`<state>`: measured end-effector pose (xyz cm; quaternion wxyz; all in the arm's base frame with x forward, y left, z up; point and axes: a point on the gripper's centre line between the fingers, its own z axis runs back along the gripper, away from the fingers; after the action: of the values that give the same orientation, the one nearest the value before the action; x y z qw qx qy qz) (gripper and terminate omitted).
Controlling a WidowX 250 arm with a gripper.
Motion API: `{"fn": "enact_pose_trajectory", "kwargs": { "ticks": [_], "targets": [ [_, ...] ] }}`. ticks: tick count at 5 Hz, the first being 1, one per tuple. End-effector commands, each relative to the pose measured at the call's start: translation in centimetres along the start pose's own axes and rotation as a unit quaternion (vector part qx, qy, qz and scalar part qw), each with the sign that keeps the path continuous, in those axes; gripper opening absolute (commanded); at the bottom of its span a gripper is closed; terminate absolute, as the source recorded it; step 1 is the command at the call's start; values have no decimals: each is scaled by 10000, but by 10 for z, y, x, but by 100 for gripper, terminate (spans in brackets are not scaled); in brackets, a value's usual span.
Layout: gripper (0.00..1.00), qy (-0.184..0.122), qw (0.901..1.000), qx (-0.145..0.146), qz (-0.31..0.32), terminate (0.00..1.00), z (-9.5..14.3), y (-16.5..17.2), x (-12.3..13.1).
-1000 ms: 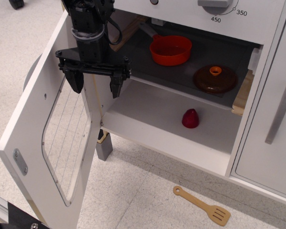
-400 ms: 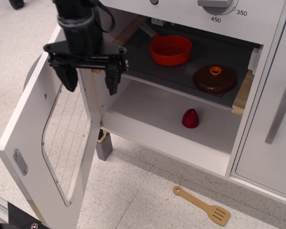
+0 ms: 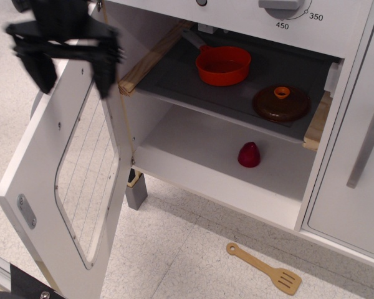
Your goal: Close oven
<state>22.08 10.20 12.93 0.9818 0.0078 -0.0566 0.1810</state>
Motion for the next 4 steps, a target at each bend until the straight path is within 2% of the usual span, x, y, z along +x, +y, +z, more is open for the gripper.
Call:
{"fn": "enact_pose_trajectory", "kwargs": {
  "ticks": [1, 3, 4],
  "targets": [
    [100, 22, 9996, 156, 225, 0, 6, 28, -15],
    [100, 115, 9995, -133, 280, 0, -21, 16, -32],
    [100, 97, 9991, -33, 424, 0, -33, 2, -35]
  ]
}}
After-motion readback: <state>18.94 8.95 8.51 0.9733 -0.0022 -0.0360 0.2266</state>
